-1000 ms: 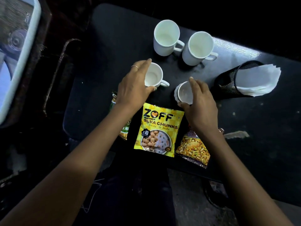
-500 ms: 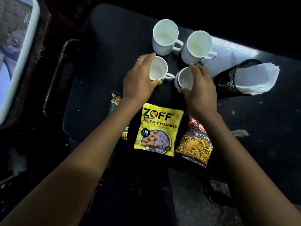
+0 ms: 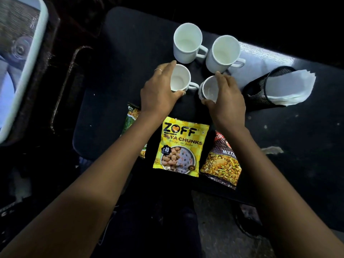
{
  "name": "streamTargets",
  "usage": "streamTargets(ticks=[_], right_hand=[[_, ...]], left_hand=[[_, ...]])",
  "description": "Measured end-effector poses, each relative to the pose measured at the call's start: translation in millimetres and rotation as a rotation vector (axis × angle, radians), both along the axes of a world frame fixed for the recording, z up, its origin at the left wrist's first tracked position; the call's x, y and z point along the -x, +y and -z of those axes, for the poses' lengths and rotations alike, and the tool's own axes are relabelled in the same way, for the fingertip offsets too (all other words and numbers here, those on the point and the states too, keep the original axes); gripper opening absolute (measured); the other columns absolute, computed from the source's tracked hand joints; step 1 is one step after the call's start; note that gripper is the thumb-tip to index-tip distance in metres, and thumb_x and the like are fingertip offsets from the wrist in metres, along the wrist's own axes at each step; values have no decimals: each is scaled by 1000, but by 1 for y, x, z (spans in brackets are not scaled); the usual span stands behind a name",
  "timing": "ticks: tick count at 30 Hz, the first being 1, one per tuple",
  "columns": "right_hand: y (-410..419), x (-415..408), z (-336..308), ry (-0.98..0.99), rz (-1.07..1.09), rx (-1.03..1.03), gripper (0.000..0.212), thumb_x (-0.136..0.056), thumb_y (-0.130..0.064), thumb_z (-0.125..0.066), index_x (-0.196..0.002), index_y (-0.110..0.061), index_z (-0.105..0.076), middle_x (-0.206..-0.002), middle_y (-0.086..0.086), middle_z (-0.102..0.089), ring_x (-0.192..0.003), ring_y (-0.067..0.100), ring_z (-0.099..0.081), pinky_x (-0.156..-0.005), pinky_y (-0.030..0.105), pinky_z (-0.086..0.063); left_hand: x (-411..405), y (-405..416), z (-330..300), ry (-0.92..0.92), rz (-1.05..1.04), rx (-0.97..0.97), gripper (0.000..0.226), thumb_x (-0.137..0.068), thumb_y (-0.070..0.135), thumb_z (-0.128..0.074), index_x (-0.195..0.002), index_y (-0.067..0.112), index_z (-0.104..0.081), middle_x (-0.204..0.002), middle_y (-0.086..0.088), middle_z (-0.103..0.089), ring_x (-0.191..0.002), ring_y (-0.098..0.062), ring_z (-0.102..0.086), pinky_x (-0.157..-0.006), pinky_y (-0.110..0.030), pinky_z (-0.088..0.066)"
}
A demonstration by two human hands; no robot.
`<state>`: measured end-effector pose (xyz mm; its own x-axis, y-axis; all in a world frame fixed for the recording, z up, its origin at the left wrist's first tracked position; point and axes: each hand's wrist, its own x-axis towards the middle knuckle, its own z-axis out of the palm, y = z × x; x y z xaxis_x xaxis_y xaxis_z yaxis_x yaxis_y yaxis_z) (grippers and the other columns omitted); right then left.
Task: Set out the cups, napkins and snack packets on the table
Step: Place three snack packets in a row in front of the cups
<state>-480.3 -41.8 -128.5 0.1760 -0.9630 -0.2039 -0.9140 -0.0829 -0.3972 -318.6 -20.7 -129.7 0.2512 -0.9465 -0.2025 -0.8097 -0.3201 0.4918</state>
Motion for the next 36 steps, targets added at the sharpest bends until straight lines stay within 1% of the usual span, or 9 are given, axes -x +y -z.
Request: streamTargets(ticks=[3,5,6,11,15,19,22,27,36], right_hand=[[2,2,-2,26,-22,-23,82,-79,-29,-72,-147,-14,-28,-151,11,-32,-135,30,-35,-104,41,-32],[9,7,-7,-12,10,-2,82,-81,-34,-69,-147,-16,-25,-154,11,-26,-140,28,-27,-107,41,-28],[14,11,-9,-40,42,30,78,-83,-36,-66,-147,-16,-27,-154,10,-26,-140,27,-27,-107,40,-28],[63,49,-7,-137,259,152,50,-90,-27,-53,-137,-13,-43,-148,9,-36,-136,24,-33,-106,37,-27],[119,70,7,-29,283,124,46,-94,-22,-47,-137,-7,-44,-150,16,-34,-140,33,-29,-111,48,-23],[160,70,24,59,232,-25,62,-94,-43,-31,-148,-12,-26,-158,13,-14,-147,27,-9,-117,50,-10],[168,65,36,104,214,-84,72,-92,-54,-28,-151,-16,-14,-159,12,-2,-147,25,1,-118,49,-1],[158,61,46,123,221,-68,75,-90,-57,-31,-151,-20,-9,-160,11,-1,-147,25,2,-117,47,1],[146,55,50,151,189,-25,75,-89,-56,-34,-150,-17,-13,-159,12,-5,-147,27,-2,-118,48,-3]], left_hand=[[3,1,2,-28,43,-10,82,-80,36,-71,-147,21,-27,-153,1,-32,-134,-25,-38,-102,-44,-40],[9,7,2,-84,86,5,89,-81,39,-67,-150,18,-16,-158,0,-20,-144,-25,-19,-116,-47,-22],[13,13,2,-111,97,32,89,-83,41,-64,-151,16,-13,-159,0,-17,-146,-25,-14,-118,-48,-15],[47,61,7,-121,190,158,71,-90,41,-46,-150,14,-20,-158,-2,-21,-146,-22,-15,-119,-44,-4],[73,115,23,-148,368,86,68,-92,39,-44,-151,16,-18,-158,2,-18,-147,-20,-11,-119,-44,-2],[75,154,45,-287,447,-9,67,-92,46,-42,-150,18,-23,-158,1,-17,-146,-22,-14,-117,-43,0],[69,160,56,-341,468,-30,68,-92,52,-37,-150,19,-22,-158,-1,-14,-146,-22,-13,-116,-45,-4],[61,150,65,-391,526,10,68,-93,55,-33,-150,20,-20,-157,0,-13,-145,-21,-13,-116,-45,-4],[59,142,68,-411,490,39,69,-92,55,-33,-150,21,-16,-158,0,-13,-146,-22,-15,-116,-48,-9]])
